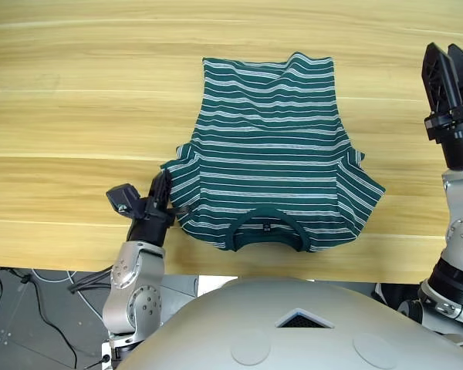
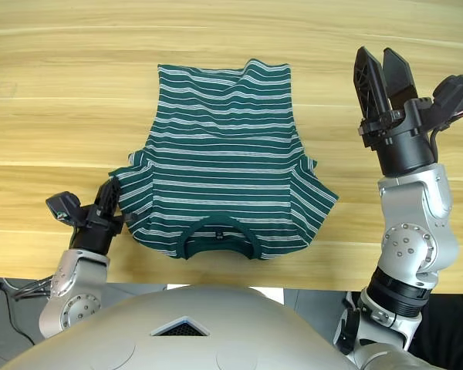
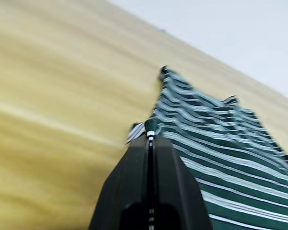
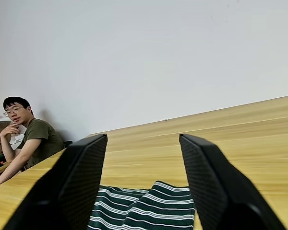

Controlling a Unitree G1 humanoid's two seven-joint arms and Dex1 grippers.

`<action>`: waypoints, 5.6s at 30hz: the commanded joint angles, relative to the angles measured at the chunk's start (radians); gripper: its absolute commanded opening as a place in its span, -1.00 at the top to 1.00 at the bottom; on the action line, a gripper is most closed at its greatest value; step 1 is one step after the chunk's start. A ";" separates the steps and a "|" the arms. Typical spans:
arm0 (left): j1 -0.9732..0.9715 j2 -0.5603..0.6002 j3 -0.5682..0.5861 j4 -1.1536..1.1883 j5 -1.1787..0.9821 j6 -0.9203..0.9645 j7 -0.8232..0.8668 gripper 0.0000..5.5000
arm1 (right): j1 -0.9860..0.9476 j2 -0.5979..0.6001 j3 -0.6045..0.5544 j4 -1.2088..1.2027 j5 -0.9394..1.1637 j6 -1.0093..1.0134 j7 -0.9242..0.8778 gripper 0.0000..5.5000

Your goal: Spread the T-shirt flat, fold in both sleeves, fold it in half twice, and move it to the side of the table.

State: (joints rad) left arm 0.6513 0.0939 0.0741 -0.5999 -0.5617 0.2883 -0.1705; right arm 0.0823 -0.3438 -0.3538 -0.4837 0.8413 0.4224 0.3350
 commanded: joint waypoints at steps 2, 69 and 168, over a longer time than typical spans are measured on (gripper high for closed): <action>0.026 0.031 -0.091 -0.130 -0.027 0.053 -0.031 0.99 | 0.026 0.008 0.000 -0.017 0.006 -0.008 0.013 -0.02; 0.195 0.630 -0.229 -0.237 0.015 -0.383 -0.452 -0.50 | 0.025 0.001 0.015 0.144 0.033 0.047 0.085 -0.02; 0.035 0.098 0.273 -0.113 -0.082 -0.151 -0.058 -0.55 | 0.269 -0.362 0.299 -0.006 -0.555 -0.011 0.356 0.99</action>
State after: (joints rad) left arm 0.6779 0.1797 0.3574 -0.6949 -0.6606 0.1296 -0.2140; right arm 0.3320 -0.6787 -0.0836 -0.4595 0.3160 0.4258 0.6735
